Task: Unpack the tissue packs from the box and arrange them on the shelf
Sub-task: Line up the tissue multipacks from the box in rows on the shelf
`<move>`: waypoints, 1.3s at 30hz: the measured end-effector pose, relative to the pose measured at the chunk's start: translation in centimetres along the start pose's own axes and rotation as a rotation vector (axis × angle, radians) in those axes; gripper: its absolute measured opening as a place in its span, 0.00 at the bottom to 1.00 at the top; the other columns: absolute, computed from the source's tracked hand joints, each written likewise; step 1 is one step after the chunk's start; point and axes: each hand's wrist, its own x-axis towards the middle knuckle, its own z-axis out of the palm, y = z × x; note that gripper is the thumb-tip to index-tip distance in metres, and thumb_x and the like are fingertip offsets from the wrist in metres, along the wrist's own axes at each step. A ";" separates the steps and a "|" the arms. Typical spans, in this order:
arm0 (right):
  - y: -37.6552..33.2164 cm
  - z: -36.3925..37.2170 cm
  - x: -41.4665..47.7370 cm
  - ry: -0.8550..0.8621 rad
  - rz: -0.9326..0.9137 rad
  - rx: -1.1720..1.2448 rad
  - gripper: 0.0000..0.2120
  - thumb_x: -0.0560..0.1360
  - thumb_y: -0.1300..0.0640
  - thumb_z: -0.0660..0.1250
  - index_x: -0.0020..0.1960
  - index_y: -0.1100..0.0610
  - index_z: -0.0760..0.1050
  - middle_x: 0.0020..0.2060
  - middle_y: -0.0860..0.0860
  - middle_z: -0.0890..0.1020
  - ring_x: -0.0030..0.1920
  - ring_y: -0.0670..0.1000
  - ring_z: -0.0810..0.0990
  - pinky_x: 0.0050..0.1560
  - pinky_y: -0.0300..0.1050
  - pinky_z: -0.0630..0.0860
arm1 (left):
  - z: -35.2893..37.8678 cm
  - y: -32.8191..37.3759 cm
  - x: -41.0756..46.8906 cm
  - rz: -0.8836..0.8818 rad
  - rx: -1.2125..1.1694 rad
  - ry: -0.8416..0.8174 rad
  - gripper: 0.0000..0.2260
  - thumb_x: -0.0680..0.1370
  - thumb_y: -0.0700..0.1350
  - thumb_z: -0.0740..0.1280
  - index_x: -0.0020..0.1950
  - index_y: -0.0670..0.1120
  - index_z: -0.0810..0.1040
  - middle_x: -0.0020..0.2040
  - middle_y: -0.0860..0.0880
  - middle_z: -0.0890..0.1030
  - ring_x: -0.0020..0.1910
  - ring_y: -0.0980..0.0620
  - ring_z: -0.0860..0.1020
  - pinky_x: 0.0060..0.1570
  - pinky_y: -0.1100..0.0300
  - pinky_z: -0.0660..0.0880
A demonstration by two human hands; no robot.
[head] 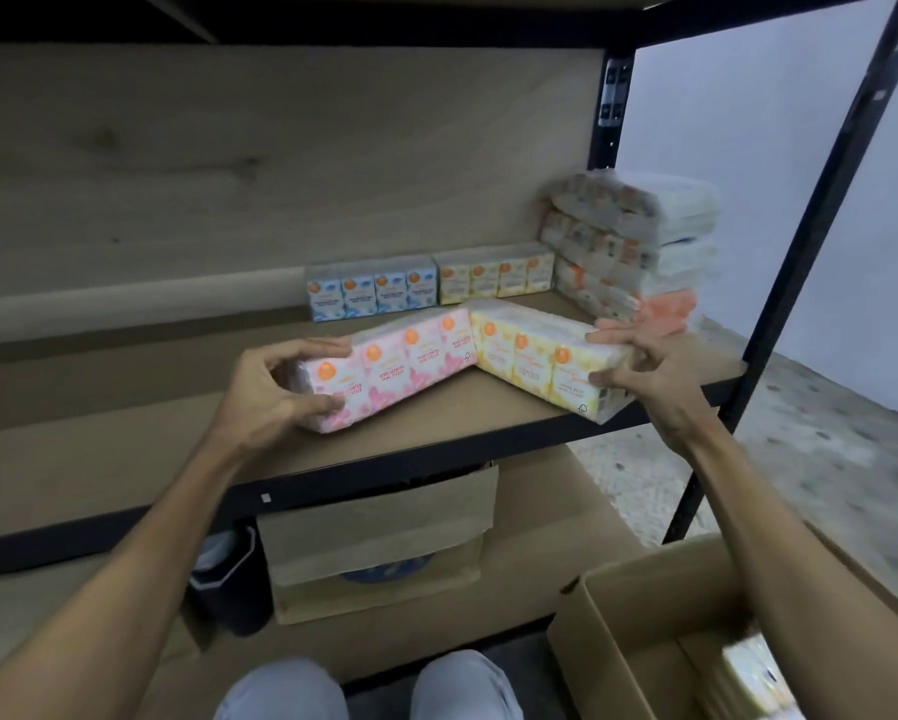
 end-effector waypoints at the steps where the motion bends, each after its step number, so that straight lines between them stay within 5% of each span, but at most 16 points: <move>1: 0.2 0.3 0.0 -0.010 -0.010 -0.011 0.20 0.58 0.60 0.76 0.50 0.51 0.82 0.65 0.45 0.75 0.67 0.47 0.71 0.54 0.42 0.77 | 0.0 -0.2 0.0 0.003 0.022 -0.003 0.23 0.61 0.28 0.78 0.50 0.49 0.84 0.57 0.54 0.83 0.63 0.56 0.77 0.64 0.55 0.72; 5: 0.4 0.7 0.0 -0.022 -0.023 -0.033 0.20 0.61 0.65 0.77 0.50 0.50 0.81 0.67 0.46 0.73 0.68 0.46 0.69 0.50 0.34 0.77 | 0.0 -0.7 0.0 0.007 0.118 -0.038 0.23 0.62 0.27 0.77 0.53 0.46 0.83 0.59 0.53 0.82 0.66 0.58 0.74 0.69 0.55 0.68; 8: -0.5 0.3 0.0 -0.063 0.009 -0.144 0.21 0.64 0.67 0.76 0.50 0.46 0.81 0.67 0.44 0.72 0.69 0.48 0.68 0.62 0.46 0.75 | -0.2 -0.6 0.0 -0.007 0.205 -0.070 0.27 0.63 0.28 0.76 0.55 0.52 0.81 0.62 0.55 0.79 0.69 0.59 0.71 0.68 0.58 0.69; 10: -1.7 0.3 -0.1 -0.070 0.029 -0.259 0.22 0.64 0.62 0.78 0.52 0.43 0.80 0.68 0.44 0.71 0.69 0.48 0.67 0.68 0.52 0.69 | -0.4 -0.3 0.1 0.006 0.312 -0.105 0.28 0.62 0.34 0.76 0.58 0.56 0.80 0.64 0.58 0.77 0.70 0.60 0.69 0.70 0.55 0.66; 13: -3.6 1.0 0.3 -0.008 -0.041 -0.455 0.24 0.63 0.53 0.79 0.57 0.43 0.78 0.68 0.46 0.70 0.68 0.46 0.66 0.67 0.47 0.65 | 0.0 1.1 0.6 0.045 0.450 -0.087 0.28 0.61 0.47 0.74 0.61 0.61 0.77 0.65 0.60 0.75 0.70 0.57 0.68 0.72 0.47 0.63; 18: -5.3 4.6 2.2 -0.012 -0.189 -0.942 0.32 0.64 0.33 0.69 0.65 0.42 0.72 0.68 0.48 0.71 0.70 0.51 0.66 0.69 0.56 0.64 | 3.3 4.1 1.9 0.015 0.617 -0.067 0.28 0.71 0.50 0.74 0.70 0.58 0.70 0.72 0.55 0.69 0.72 0.52 0.65 0.72 0.48 0.59; 27: -2.7 9.7 3.6 -0.060 0.028 -1.497 0.37 0.74 0.33 0.58 0.76 0.47 0.52 0.77 0.56 0.56 0.75 0.62 0.56 0.69 0.64 0.57 | 7.9 1.3 3.3 -0.023 1.090 -0.118 0.29 0.77 0.62 0.60 0.76 0.58 0.58 0.78 0.49 0.60 0.77 0.47 0.57 0.74 0.44 0.52; 39: -1.6 4.7 4.7 -0.212 -0.237 -1.540 0.36 0.75 0.34 0.57 0.77 0.45 0.50 0.77 0.50 0.58 0.75 0.54 0.60 0.71 0.56 0.61 | 3.2 -2.0 4.4 0.228 1.054 -0.182 0.27 0.77 0.59 0.65 0.74 0.60 0.63 0.74 0.54 0.67 0.73 0.50 0.66 0.70 0.50 0.62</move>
